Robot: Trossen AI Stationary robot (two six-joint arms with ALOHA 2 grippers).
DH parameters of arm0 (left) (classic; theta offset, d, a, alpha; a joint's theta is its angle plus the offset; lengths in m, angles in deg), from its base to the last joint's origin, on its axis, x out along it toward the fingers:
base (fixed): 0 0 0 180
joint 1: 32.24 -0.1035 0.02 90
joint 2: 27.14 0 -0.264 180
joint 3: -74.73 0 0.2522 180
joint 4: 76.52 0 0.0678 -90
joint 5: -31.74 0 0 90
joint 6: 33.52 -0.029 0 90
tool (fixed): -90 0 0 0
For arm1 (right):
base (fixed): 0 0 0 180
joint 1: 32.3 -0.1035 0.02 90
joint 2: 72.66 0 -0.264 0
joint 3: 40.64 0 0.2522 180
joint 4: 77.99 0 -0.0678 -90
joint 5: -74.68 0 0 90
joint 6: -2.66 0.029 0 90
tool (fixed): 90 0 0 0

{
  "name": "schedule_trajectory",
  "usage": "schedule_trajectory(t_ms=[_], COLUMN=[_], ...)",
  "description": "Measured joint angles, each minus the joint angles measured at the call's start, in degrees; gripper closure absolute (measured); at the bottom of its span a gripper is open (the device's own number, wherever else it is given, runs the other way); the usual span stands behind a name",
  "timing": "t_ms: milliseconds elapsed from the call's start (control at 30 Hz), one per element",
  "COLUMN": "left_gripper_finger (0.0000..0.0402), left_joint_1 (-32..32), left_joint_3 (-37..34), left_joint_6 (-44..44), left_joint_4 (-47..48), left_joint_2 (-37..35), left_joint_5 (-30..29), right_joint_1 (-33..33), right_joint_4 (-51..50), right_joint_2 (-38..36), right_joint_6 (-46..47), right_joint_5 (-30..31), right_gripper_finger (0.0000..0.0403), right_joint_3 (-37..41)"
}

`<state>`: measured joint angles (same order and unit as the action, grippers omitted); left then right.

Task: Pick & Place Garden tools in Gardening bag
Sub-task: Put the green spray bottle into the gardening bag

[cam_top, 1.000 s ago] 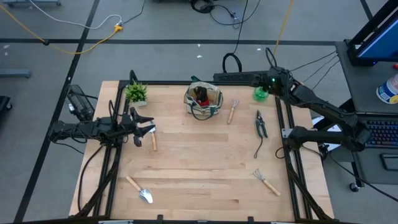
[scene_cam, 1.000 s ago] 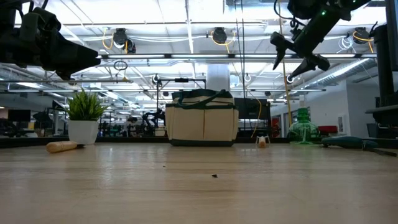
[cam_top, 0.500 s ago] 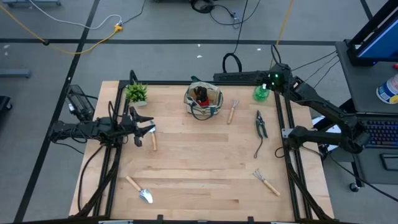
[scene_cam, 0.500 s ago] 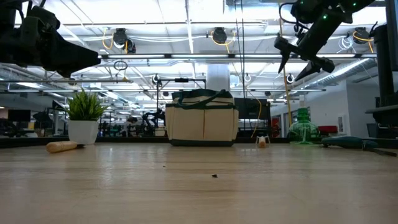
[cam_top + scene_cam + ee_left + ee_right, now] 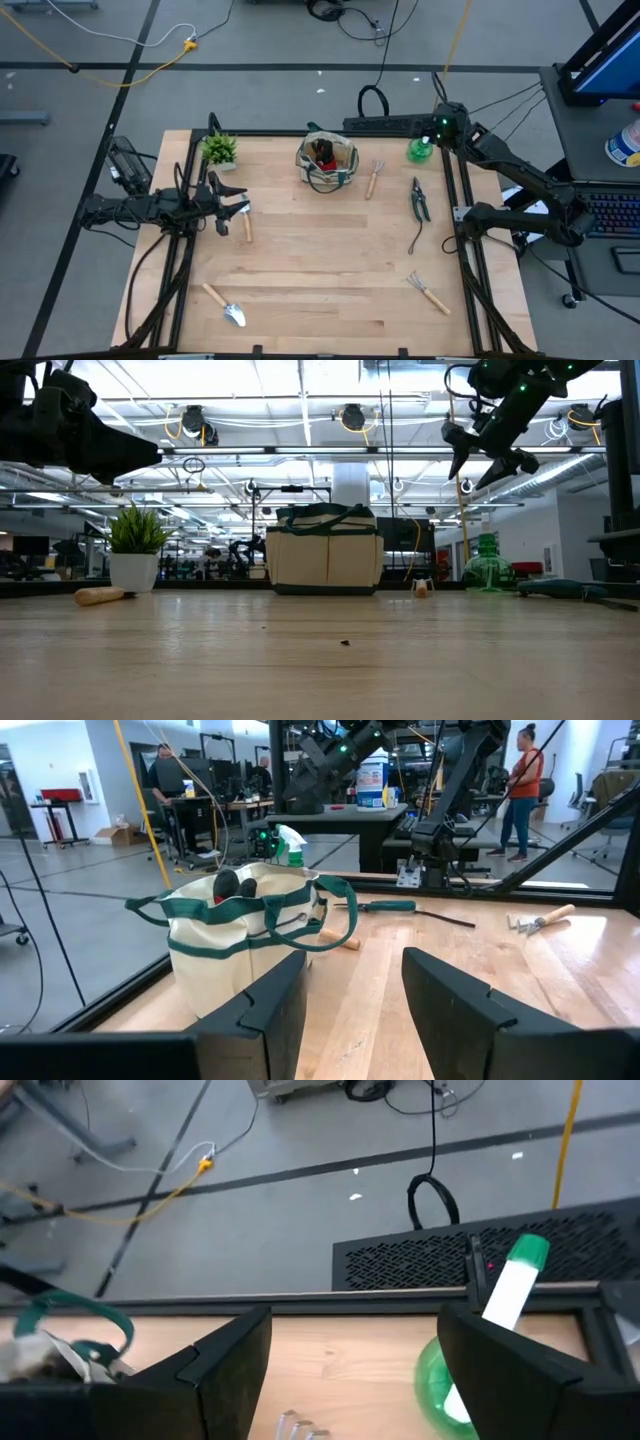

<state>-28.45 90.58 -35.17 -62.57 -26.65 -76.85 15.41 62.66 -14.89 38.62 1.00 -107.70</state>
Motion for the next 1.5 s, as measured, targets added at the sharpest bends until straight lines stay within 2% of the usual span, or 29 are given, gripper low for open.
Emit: schedule_trajectory(t_ms=[533,767,933,1500], left_gripper_finger=[0.0231,0.0231,0.0231,0.0231], left_joint_1=[0.00,-0.01,0.00,-0.02], left_joint_3=[0.00,0.00,0.00,0.00], left_joint_6=[0.39,0.43,0.42,0.42], left_joint_4=[0.00,-0.01,-0.02,-0.33], left_joint_2=[-0.02,0.00,-0.01,0.00], left_joint_5=[0.00,0.00,0.00,-0.09], right_joint_1=[-0.04,-0.15,-0.15,-0.15], right_joint_4=[1.42,6.04,7.43,-9.93], right_joint_2=[0.00,-0.02,-0.04,-0.02], right_joint_6=[-1.56,-2.74,0.11,3.87], right_joint_5=[0.04,-0.07,0.00,1.86], right_gripper_finger=[0.0124,0.0124,0.0124,0.0124], right_joint_3=[0.00,0.02,-0.09,-10.05])
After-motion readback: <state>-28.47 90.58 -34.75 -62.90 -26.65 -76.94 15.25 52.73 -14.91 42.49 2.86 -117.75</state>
